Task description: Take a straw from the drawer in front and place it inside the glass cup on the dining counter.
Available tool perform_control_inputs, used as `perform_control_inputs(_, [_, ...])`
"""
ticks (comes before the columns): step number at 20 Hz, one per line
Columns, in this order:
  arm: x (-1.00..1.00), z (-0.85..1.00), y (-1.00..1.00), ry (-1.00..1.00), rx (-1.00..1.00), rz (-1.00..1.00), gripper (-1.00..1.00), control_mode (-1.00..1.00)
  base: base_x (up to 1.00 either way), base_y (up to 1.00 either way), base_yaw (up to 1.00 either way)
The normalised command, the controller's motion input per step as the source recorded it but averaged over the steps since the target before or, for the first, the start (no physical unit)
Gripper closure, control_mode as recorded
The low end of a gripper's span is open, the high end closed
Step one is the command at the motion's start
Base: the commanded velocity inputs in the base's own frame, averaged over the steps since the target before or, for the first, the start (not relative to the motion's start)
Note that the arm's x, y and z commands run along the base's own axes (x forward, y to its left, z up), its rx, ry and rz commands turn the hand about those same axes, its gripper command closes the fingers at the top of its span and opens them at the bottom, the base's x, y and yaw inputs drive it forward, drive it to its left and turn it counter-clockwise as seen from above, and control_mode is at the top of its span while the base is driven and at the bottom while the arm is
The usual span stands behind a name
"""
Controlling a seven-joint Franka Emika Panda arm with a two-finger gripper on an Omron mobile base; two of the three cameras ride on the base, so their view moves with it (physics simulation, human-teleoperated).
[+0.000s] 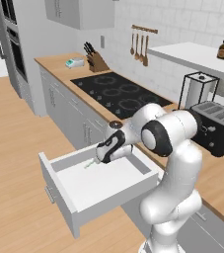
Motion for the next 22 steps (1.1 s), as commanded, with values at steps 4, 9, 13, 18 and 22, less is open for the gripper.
perform_control_inputs(4, [0.00,1.00,0.01,0.00,0.08,-0.02,1.00,-1.00,0.00,0.00,0.00])
perform_control_inputs(9, [0.00,1.00,0.09,0.04,0.03,-0.06,1.00,-1.00,0.00,0.00,0.00])
perform_control_inputs(13, [-0.22,1.00,0.11,0.08,-0.04,-0.13,1.00,-1.00,0.00,0.00,0.00])
perform_control_inputs(18, [-0.45,1.00,0.00,0.03,-0.10,-0.18,1.00,-1.00,0.00,0.00,0.00])
perform_control_inputs(22, [-0.43,0.83,-0.04,0.01,-0.03,-0.14,1.00,-1.00,0.00,0.00,0.00])
